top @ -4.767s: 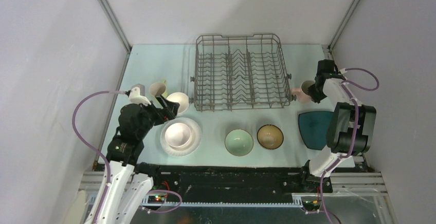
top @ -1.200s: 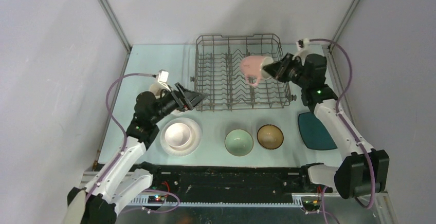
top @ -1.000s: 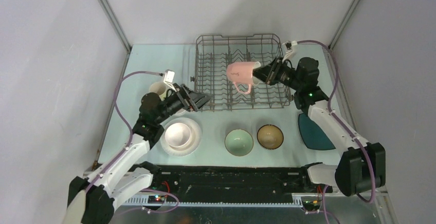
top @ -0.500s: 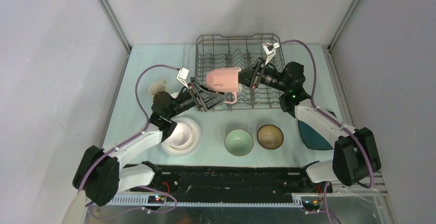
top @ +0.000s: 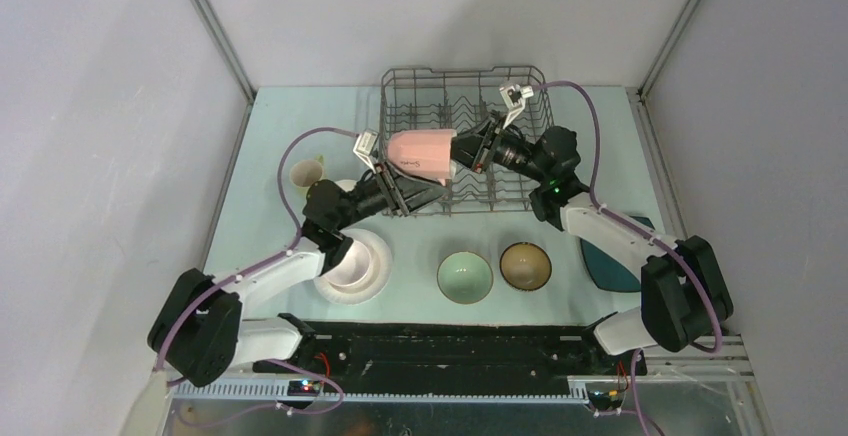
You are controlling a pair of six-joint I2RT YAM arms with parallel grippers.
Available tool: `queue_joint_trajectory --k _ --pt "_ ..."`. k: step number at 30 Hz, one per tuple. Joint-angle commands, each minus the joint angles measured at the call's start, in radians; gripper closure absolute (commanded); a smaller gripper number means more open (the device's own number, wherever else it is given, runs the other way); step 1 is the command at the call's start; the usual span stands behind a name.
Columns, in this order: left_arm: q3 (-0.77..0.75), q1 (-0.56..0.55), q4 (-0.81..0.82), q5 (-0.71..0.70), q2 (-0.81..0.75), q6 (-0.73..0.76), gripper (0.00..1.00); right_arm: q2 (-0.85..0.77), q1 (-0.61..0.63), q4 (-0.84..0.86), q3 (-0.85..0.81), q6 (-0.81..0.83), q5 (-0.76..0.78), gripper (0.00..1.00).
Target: Load the mixed dishes into the dish rack
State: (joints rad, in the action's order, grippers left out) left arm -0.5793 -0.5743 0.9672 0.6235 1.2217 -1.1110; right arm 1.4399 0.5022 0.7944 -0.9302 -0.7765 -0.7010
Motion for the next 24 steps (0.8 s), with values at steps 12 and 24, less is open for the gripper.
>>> queue_joint_trajectory --k 12,24 --pt "0.028 -0.009 0.031 -0.005 -0.113 0.080 1.00 -0.044 0.008 0.044 0.085 0.119 0.036 0.54" --pt "0.001 -0.007 -0.776 -0.309 -0.388 0.567 1.00 -0.195 -0.083 -0.171 0.209 0.221 0.097 0.18"
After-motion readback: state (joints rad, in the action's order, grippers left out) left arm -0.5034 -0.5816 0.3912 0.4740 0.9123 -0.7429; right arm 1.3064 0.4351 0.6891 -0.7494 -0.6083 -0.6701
